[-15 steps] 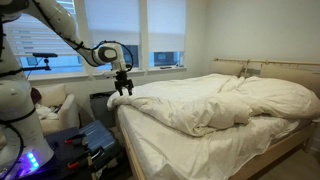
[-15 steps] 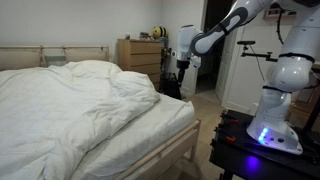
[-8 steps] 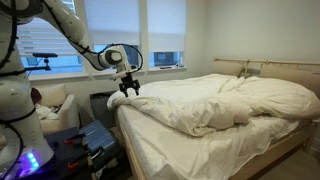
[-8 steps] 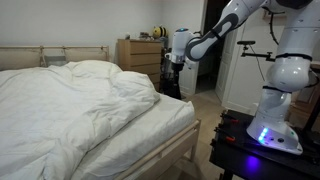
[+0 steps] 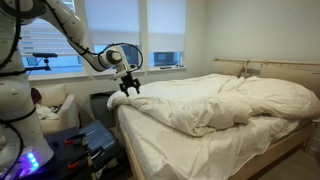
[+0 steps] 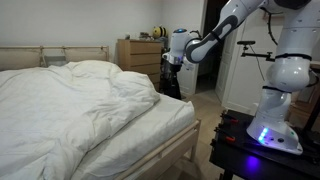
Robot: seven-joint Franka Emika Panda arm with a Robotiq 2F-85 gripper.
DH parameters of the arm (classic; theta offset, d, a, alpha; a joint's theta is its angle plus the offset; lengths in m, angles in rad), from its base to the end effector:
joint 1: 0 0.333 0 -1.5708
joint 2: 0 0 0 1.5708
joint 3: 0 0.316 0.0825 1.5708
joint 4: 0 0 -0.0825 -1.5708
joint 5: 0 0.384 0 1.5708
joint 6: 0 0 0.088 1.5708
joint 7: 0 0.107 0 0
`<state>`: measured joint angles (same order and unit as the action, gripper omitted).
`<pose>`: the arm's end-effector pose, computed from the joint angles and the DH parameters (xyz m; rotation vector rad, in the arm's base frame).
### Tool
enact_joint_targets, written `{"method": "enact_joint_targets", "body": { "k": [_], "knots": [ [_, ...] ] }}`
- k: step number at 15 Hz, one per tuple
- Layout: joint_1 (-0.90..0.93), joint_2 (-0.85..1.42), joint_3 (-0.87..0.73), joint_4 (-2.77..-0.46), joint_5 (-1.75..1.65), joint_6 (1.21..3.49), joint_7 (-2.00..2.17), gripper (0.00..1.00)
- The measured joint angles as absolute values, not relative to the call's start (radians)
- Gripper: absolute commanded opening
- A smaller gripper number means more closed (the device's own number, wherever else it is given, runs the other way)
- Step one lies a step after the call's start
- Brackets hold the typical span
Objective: Straighten the blanket on the bed
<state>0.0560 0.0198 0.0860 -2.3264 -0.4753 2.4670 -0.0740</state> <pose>0.5155 0.0745 0.3417 2.7097 0.7969 0.1838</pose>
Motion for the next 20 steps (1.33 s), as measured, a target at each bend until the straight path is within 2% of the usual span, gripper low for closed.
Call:
{"method": "enact_joint_targets", "body": {
  "k": [8,20],
  "knots": [
    [0.093,0.247,0.073,-2.174,-0.669,2.554,-0.011,1.00],
    [0.097,0.545,-0.047,-1.944,-0.884,2.679,-0.038,1.00]
  ]
}}
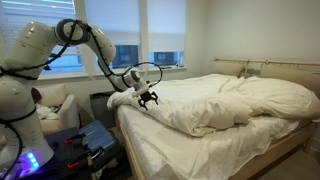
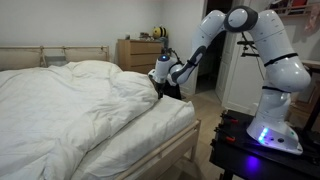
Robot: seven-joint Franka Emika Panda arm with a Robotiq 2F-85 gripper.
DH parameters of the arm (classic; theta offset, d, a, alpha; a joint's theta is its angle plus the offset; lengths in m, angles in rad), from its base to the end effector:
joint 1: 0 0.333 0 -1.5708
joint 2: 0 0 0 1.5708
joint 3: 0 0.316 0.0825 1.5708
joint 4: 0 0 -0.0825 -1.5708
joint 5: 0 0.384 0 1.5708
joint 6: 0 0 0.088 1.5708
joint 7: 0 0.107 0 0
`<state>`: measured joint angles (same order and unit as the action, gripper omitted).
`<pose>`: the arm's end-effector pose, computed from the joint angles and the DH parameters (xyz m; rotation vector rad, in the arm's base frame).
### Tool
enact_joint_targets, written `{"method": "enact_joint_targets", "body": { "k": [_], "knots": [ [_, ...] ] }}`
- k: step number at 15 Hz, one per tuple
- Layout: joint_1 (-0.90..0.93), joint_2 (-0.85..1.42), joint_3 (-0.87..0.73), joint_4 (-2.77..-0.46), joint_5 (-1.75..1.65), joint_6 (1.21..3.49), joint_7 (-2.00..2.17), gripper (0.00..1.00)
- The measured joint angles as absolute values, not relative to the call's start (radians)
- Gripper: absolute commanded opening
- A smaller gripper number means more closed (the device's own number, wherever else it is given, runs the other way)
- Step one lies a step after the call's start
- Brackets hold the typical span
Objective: Straighten the blanket on the bed
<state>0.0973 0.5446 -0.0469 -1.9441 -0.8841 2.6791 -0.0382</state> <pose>0.6286 0.0570 0.2101 2.4088 1.1139 0.2302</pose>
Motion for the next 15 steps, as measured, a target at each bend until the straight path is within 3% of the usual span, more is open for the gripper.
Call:
{"method": "enact_joint_targets", "body": {
  "k": [15],
  "knots": [
    [0.099,0.555,-0.040,-1.950,-0.885,2.676,-0.097,1.00]
  ]
}}
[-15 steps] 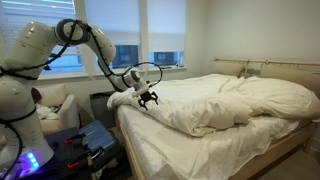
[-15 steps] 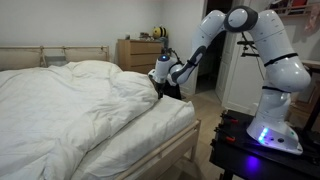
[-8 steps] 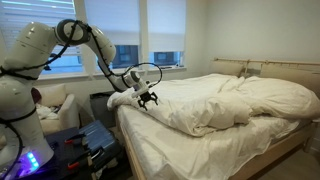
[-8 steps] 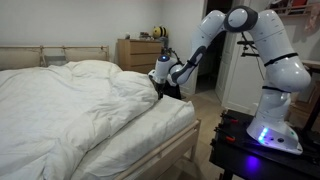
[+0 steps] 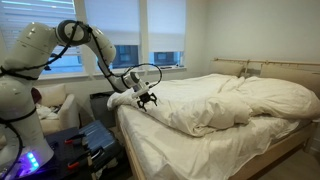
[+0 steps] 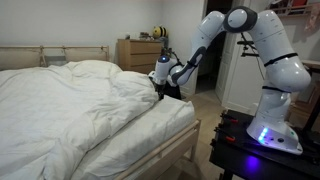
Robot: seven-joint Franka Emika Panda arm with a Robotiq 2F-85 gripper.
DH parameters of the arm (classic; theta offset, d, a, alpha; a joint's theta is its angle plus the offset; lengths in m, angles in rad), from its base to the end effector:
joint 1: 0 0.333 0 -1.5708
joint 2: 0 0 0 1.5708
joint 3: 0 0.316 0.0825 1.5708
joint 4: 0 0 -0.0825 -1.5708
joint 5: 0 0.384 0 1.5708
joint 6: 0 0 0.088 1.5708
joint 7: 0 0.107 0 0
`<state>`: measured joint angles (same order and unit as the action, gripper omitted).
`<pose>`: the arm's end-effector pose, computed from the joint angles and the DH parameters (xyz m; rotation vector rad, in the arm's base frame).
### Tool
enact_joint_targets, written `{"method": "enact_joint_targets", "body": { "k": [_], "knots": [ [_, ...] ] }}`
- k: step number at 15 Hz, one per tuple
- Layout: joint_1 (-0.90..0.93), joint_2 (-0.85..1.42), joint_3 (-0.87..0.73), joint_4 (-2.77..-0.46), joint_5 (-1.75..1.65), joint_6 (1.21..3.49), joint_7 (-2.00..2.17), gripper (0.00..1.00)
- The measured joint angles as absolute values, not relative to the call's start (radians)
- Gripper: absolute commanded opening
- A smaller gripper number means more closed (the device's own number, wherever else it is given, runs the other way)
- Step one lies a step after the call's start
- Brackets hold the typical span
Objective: Straighten the blanket on the bed
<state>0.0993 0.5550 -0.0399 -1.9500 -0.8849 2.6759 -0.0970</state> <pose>0.6245 0.0618 0.2010 2.3748 1.1996 0.1914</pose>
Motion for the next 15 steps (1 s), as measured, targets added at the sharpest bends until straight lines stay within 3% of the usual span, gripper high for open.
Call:
{"method": "enact_joint_targets", "body": {
  "k": [9,15],
  "knots": [
    [0.098,0.560,-0.032,-1.950,-0.861,2.658,-0.119,1.00],
    [0.089,0.598,0.033,-1.880,-0.663,2.480,-0.187,1.00]
  ]
}}
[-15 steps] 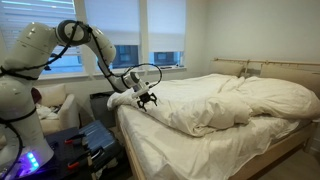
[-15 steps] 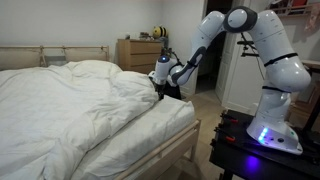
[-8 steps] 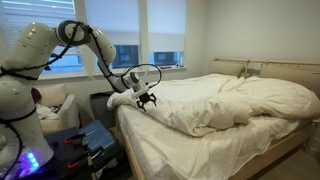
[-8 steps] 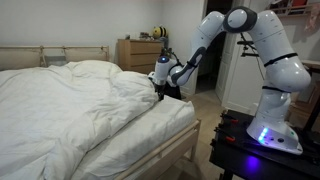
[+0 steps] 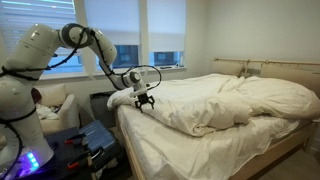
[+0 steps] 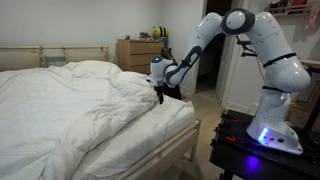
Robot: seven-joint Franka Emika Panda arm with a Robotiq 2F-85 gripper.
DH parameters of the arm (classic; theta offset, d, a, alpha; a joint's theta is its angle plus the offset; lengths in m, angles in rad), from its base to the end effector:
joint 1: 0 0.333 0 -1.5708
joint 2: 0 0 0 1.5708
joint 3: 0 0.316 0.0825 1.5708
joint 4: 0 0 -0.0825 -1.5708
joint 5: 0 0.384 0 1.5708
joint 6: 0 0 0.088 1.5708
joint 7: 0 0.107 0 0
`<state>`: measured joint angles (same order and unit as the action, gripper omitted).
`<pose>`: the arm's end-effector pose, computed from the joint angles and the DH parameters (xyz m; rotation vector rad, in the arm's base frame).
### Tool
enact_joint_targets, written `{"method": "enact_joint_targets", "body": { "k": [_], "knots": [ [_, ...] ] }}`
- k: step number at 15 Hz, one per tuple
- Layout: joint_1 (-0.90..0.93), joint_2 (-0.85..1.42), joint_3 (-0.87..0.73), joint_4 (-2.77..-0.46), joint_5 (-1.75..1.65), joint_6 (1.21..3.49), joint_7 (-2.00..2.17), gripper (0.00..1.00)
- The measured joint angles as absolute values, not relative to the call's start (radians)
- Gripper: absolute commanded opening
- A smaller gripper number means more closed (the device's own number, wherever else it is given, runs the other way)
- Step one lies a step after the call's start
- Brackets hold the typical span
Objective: Straighten the blanket on the bed
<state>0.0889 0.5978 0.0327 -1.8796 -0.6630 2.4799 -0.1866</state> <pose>0.6306 0.0784 0.1892 2.5213 1.1128 -0.0087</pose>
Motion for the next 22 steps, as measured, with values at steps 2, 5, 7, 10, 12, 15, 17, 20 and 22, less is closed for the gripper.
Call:
{"method": "enact_joint_targets", "body": {
  "k": [2,5,7,10,12,15,17,20,22],
  "knots": [
    [0.092,0.619,0.045,-1.851,-0.652,2.466,-0.189,1.00],
    [0.089,0.629,0.045,-1.844,-0.652,2.466,-0.190,1.00],
    [0.086,0.629,0.045,-1.844,-0.652,2.466,-0.190,1.00],
    [0.087,0.629,0.045,-1.844,-0.652,2.466,-0.190,1.00],
    [0.087,0.629,0.045,-1.844,-0.652,2.466,-0.190,1.00],
    [0.093,0.633,0.039,-1.843,-0.652,2.483,-0.189,1.00],
    [0.103,0.653,0.028,-1.836,-0.654,2.526,-0.189,1.00],
    [0.119,0.701,0.005,-1.811,-0.684,2.635,-0.189,1.00],
    [0.131,0.734,-0.025,-1.793,-0.725,2.723,-0.189,1.00]
  ]
}}
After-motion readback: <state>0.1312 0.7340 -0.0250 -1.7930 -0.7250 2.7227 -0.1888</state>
